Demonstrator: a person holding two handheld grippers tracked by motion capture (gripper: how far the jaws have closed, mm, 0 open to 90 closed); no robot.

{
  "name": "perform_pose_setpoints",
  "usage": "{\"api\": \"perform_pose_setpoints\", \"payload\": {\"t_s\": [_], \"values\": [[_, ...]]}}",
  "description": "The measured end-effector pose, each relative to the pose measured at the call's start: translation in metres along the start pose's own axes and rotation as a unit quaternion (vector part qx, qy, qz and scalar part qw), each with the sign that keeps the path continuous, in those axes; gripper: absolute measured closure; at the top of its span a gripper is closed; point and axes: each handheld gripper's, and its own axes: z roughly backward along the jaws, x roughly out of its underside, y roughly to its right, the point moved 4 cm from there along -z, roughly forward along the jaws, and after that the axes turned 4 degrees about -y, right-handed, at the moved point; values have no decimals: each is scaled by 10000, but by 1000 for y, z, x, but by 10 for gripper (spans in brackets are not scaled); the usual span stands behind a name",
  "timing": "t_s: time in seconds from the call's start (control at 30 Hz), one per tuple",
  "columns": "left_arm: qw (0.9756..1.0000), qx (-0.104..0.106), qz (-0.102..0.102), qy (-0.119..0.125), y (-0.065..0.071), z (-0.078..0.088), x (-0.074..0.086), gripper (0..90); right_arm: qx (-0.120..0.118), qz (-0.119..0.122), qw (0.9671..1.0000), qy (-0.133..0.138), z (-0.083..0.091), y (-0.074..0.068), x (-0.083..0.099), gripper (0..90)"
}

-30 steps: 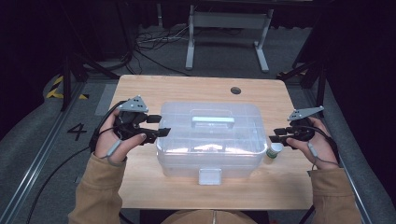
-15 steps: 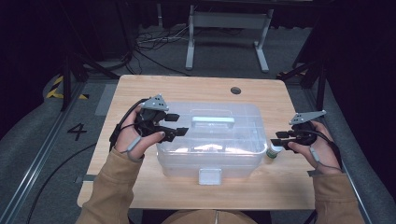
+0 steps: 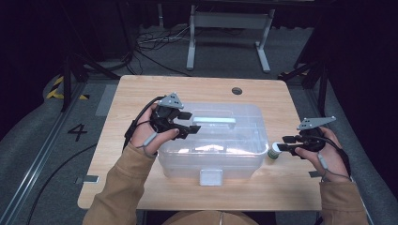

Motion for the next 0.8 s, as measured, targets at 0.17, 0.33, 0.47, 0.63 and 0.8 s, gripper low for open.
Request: {"api": "perform_pose_setpoints", "payload": {"t_s": [0.17,0.33,0.47,0.63,0.8], "values": [[9999,-44,-8,-103,0,-6,0,518,-14,27,10000,23,3,-3,0,583],[10000,-23,-34,-58,1,-6,-2,642,-29,42,10000,43,5,-5,0,583],[9999,-80,-79,-93,3,-6,-5,725,-35,63,10000,52,7,-7,1,584],[9996,-210,-86,-193,4,-5,-8,751,-87,51,9999,80,10,-11,1,621],[9990,-237,-58,-381,4,-5,-13,758,-358,-48,9993,119,18,-20,1,771]]}}
